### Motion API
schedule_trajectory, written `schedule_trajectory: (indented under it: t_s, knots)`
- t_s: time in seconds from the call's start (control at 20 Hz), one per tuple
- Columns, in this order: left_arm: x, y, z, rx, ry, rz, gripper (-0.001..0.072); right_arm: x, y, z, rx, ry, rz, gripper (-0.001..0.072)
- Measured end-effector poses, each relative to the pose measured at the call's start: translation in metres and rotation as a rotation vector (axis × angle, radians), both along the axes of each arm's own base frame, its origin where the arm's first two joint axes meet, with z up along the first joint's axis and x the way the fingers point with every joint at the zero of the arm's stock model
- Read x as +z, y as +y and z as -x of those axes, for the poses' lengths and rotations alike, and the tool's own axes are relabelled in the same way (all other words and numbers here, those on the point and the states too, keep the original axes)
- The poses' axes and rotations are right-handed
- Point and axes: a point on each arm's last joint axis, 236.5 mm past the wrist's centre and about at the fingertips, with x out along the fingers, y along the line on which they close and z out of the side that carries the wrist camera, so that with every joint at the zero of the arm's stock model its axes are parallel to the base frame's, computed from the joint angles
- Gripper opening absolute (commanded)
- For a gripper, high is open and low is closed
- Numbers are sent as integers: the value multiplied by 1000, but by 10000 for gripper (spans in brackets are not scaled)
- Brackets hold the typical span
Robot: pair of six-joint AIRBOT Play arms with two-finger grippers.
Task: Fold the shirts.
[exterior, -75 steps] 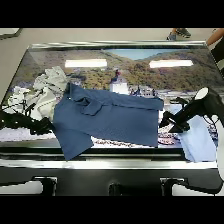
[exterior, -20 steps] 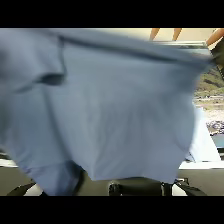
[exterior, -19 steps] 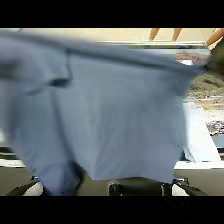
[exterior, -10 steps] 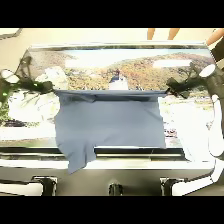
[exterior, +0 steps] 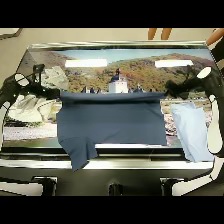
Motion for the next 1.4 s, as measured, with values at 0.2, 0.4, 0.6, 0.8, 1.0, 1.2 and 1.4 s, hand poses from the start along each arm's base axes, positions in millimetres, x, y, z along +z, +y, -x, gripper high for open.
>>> schedule_trajectory:
  t_s: [0.2,0.4,0.6,0.8,1.0,1.2,1.4]
  knots:
    - [-39,-2,59,-33,232,22,27,-37,1,62,63,248,5,40]
    - [-55,-2,80,-35,305,30,61,-56,8,92,65,362,-22,135]
    - [-51,-6,81,-23,306,70,396,-46,16,94,52,355,-62,502]
    - [-26,7,86,28,293,126,407,-12,3,99,54,299,-31,503]
    - [-28,17,144,107,391,201,457,-6,-12,145,35,375,-30,495]
    - [-56,-11,224,149,484,302,456,-21,-1,186,14,417,-57,495]
    - [-75,-35,273,159,524,359,448,-28,6,205,16,419,-69,495]
